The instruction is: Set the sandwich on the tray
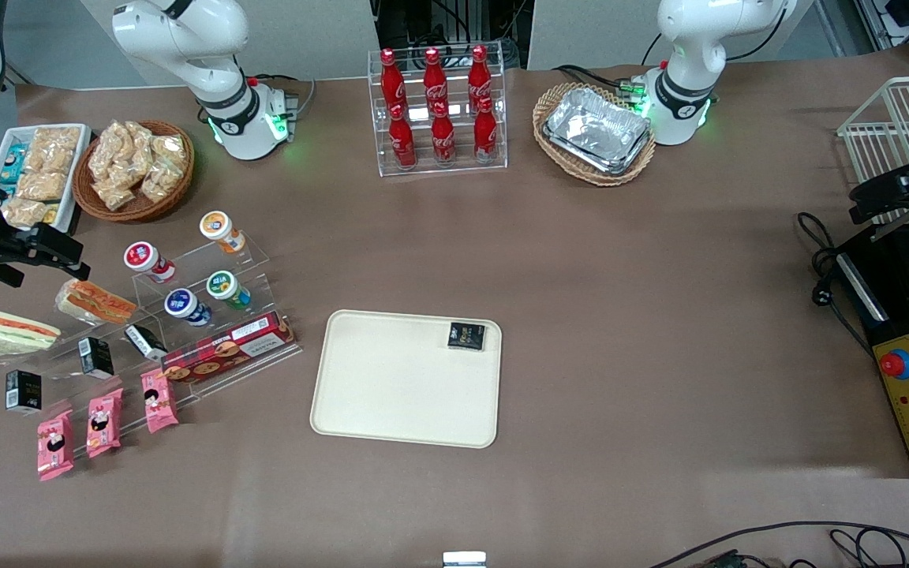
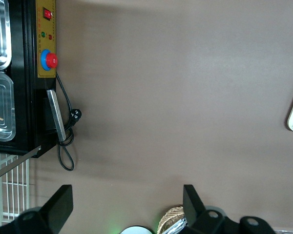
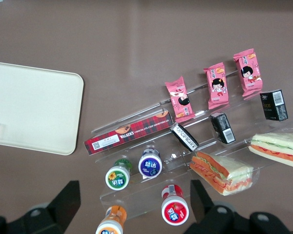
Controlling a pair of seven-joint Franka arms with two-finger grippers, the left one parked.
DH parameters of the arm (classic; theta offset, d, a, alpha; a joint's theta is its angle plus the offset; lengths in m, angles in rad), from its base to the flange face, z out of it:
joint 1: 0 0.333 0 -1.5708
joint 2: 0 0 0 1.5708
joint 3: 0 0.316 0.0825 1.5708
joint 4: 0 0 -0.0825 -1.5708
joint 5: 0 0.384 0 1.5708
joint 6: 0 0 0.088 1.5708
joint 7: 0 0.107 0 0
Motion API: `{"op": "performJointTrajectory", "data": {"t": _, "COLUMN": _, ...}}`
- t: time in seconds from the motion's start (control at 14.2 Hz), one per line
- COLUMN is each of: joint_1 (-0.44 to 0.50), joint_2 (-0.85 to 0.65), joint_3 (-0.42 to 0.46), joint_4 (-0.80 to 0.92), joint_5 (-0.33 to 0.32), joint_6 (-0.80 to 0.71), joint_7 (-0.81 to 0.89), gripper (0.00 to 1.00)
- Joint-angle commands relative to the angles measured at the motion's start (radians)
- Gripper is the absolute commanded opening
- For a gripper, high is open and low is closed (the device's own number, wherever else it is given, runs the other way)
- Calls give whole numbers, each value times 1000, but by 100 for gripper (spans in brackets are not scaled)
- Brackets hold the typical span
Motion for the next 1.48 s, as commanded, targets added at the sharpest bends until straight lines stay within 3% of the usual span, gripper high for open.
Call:
{"op": "performJointTrajectory", "data": {"t": 0.0, "joint_1": -9, "joint_2": 13, "joint_3": -16, "joint_4": 26, "joint_5": -11, "joint_6": -2, "joint_7": -105, "gripper": 100}}
{"op": "performJointTrajectory", "data": {"t": 0.28, "joint_1": -37, "joint_2": 15, "joint_3": -61, "joint_4": 25, "joint_5": -11, "joint_6": -2, "joint_7": -369, "gripper": 100}}
{"op": "performJointTrajectory", "data": {"t": 1.41, "joint_1": -356, "joint_2": 139, "joint_3": -61, "joint_4": 26, "joint_5": -6, "joint_6": 158, "joint_7": -1568, "gripper": 100}}
